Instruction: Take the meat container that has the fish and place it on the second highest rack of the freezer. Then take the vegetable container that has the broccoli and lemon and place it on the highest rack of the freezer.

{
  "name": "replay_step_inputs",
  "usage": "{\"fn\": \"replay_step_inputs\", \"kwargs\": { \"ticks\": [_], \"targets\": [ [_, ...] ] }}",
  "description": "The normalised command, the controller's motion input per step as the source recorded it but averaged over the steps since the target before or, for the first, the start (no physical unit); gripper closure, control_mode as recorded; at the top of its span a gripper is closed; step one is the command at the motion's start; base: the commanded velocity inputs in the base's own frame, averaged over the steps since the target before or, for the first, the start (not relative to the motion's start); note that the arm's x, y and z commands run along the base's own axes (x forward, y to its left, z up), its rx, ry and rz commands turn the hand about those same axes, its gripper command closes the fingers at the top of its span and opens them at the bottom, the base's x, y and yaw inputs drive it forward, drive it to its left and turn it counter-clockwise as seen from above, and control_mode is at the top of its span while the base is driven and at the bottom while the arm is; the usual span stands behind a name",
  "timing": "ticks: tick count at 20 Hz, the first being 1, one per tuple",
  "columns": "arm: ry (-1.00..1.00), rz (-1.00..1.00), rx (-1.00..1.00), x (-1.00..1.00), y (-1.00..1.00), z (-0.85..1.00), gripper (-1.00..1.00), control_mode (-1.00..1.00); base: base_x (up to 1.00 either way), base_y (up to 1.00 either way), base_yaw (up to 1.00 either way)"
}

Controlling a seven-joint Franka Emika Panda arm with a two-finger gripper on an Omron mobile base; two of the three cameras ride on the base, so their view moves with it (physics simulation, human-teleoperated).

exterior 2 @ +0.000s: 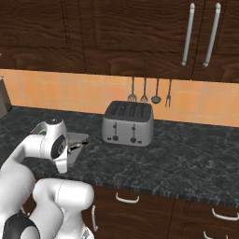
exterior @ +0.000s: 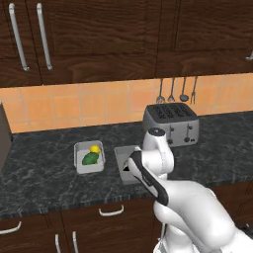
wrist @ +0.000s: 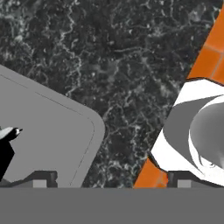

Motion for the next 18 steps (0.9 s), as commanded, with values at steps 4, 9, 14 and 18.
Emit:
{"fn": "replay_step_inputs", "kwargs": {
  "ticks": [4, 9, 14, 18],
  "targets": [
    [0.01, -0.04, 0.03, 0.37, 0.00, -0.43, -1.00, -1.00, 0.00, 0.00, 0.00],
    [0.02, -0.03, 0.01, 0.32, 0.00, -0.33, -1.00, -1.00, 0.00, 0.00, 0.00],
    [0.08, -0.06, 0.00, 0.09, 0.09, -0.47, -1.00, -1.00, 0.00, 0.00, 0.00],
    [0.09, -0.08, 0.00, 0.17, 0.22, -0.51, -1.00, -1.00, 0.00, 0.00, 0.00]
  ]
}}
